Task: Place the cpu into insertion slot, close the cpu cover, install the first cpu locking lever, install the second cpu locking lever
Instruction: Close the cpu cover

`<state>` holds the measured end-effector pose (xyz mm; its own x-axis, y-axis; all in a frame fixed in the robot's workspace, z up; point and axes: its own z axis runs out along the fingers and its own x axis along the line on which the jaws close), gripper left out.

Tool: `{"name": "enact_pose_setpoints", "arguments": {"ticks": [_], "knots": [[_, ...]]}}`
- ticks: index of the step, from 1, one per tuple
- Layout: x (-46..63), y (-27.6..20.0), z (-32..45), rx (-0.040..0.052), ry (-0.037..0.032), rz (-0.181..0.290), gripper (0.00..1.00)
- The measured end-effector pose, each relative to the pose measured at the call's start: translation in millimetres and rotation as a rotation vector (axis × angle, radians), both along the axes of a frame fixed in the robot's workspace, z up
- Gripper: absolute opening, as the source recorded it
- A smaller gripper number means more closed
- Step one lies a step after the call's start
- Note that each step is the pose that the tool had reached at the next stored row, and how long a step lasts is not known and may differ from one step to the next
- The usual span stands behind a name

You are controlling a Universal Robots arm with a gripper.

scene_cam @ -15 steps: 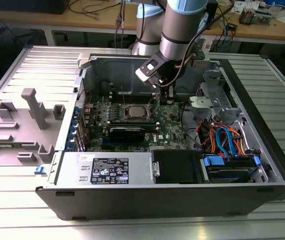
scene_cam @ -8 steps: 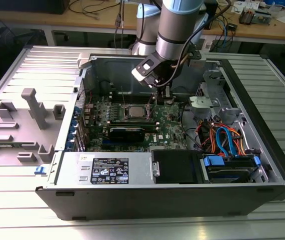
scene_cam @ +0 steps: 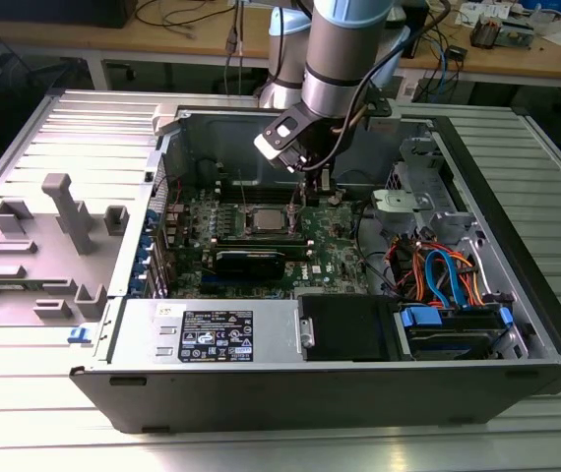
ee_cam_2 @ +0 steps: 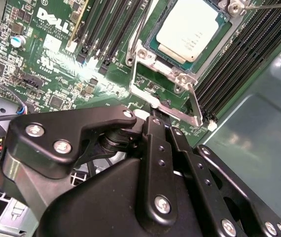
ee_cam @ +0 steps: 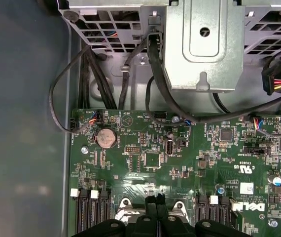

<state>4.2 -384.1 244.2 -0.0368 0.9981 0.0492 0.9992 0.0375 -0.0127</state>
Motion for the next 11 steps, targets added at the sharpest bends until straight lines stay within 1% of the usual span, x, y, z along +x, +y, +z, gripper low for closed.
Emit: {"name": "enact_pose_setpoints", "arguments": {"ticks": [11], "knots": [[-9.4, 0.0, 0.0, -0.0001, 0.0000, 0.000, 0.11]]}}
